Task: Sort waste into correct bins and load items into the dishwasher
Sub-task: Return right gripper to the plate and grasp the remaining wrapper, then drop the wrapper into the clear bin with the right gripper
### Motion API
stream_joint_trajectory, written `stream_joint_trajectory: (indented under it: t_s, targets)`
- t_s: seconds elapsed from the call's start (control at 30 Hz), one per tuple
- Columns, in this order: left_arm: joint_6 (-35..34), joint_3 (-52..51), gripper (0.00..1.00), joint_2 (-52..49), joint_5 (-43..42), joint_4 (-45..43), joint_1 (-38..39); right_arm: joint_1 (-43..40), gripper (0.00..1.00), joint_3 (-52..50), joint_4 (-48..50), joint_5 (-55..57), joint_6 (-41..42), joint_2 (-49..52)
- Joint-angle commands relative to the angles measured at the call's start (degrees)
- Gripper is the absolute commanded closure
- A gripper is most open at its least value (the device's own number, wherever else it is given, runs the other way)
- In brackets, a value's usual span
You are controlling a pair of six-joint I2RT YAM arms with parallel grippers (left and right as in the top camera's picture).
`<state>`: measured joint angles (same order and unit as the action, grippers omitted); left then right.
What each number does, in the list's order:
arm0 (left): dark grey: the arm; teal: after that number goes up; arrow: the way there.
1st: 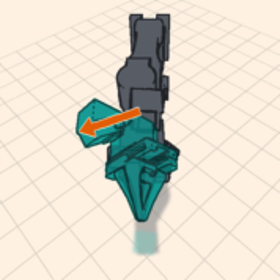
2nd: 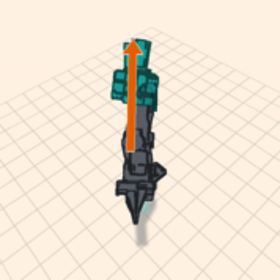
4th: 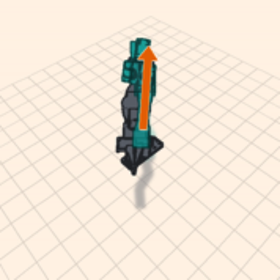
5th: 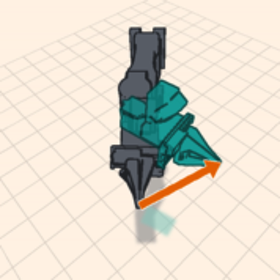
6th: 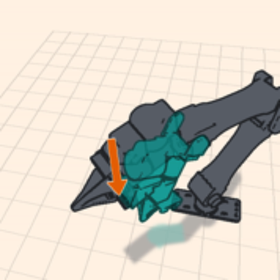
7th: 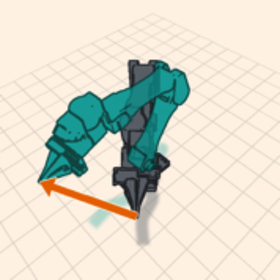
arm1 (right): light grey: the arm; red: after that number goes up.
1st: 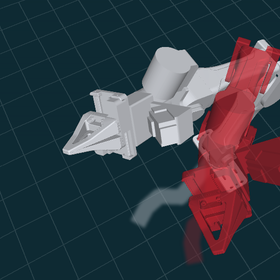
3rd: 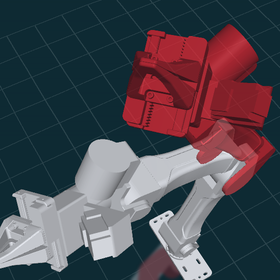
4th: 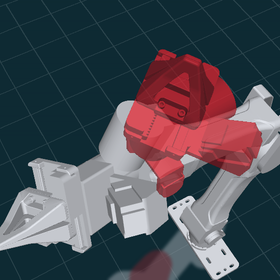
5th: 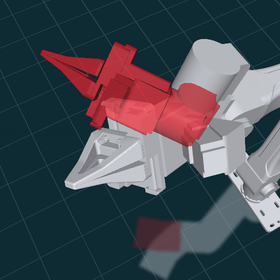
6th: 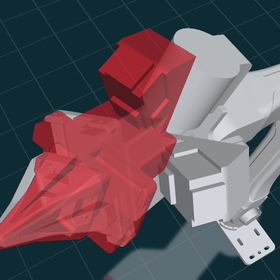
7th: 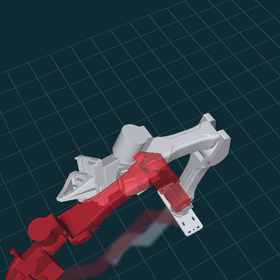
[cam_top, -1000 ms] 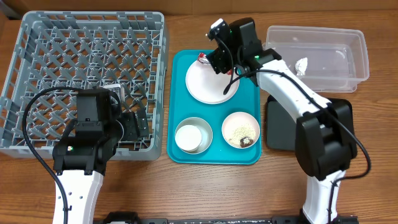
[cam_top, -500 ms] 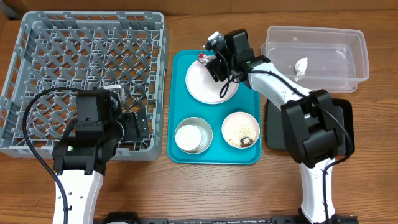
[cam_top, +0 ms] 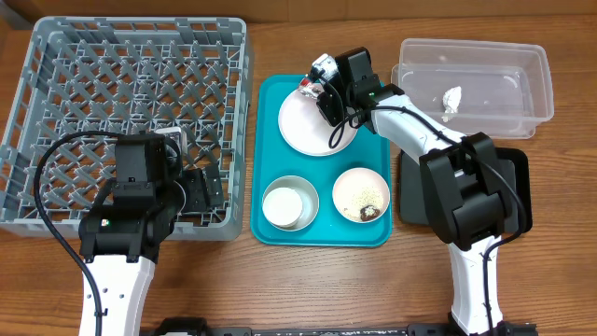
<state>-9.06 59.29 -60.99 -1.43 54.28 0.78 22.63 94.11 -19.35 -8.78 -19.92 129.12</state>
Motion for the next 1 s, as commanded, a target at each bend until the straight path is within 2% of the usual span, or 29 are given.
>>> stream_joint_trajectory:
  t_s: [0.0, 0.07, 0.23, 0.5, 0.67, 0.8, 0.87, 0.9, 0.93, 0.97]
  targets:
    - [-0.8, 1.4, 0.0, -0.1, 0.3, -0.1, 0.3, -0.1, 0.89, 0.0, 0.0, -0.1, 0.4, 0.0]
    - [-0.8, 1.4, 0.0, -0.1, 0.3, 0.0, 0.3, -0.1, 0.96, 0.0, -0.3, -0.1, 0.5, 0.0]
    - [-0.8, 1.4, 0.0, -0.1, 0.4, -0.1, 0.3, -0.1, 0.96, 0.1, -1.9, -0.1, 6.6, -2.3]
    - [-0.8, 1.4, 0.0, -0.1, 0.4, -0.1, 0.3, -2.4, 0.96, 0.2, -6.1, 4.7, 17.6, -16.3]
    - [-0.8, 1.4, 0.0, -0.1, 0.4, -0.1, 0.3, -7.3, 0.96, 0.2, -13.6, 12.8, 28.8, -23.2]
    - [-0.8, 1.4, 0.0, -0.1, 0.4, -0.1, 0.3, -13.0, 0.96, 0.2, -21.7, 13.4, 37.8, -24.2]
    - [-0.8, 1.4, 0.0, -0.1, 0.4, -0.2, 0.3, -15.4, 0.96, 0.1, -24.7, 12.9, 39.7, -23.9]
    - [-0.8, 1.4, 0.0, -0.1, 0.4, -0.2, 0.3, -16.3, 0.9, 0.0, -25.5, 12.5, 39.7, -23.8]
    - [-0.8, 1.4, 0.0, -0.1, 0.4, -0.2, 0.3, -17.2, 0.77, 0.0, -26.0, 11.8, 39.6, -23.6]
    - [-0.8, 1.4, 0.0, -0.1, 0.3, -0.2, 0.3, -17.9, 0.52, 0.0, -26.1, 10.9, 39.4, -23.6]
